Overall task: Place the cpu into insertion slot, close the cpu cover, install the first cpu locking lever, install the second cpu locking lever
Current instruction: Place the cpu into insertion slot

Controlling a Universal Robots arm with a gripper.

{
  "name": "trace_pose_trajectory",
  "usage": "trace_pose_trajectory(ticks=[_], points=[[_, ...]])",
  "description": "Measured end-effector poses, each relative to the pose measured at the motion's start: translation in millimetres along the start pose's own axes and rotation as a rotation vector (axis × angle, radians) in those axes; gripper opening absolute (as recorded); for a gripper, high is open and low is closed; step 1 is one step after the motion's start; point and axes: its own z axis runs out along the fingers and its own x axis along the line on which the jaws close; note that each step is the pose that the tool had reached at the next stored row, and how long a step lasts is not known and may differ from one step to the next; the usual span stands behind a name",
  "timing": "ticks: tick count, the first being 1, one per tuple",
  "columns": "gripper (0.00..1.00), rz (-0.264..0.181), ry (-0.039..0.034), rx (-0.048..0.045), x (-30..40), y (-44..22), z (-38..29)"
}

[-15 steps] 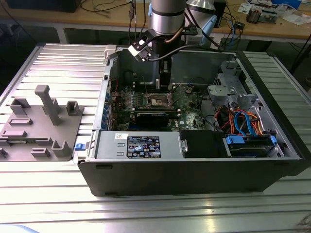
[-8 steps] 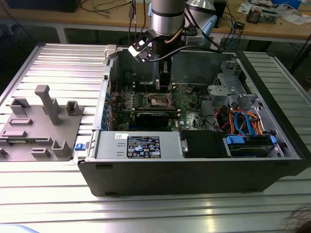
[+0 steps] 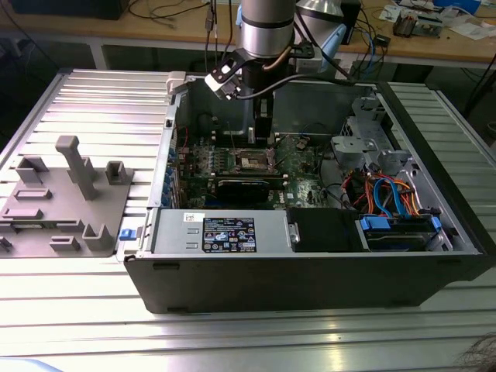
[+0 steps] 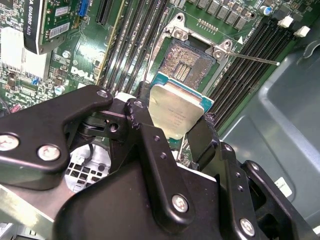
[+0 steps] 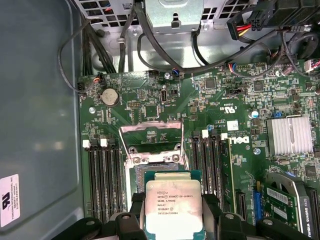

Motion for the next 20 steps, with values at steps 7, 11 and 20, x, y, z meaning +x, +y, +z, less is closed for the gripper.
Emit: trace_pose_trajectory(ticks=[7,11,20], points=[[0.54,0.0,0.0001,0.0,0.0,-0.1,1.3],[0.54,0.0,0.0001,0.0,0.0,-0.1,2.0],[0.54,0.0,0.0001,0.0,0.0,-0.2,4.0]])
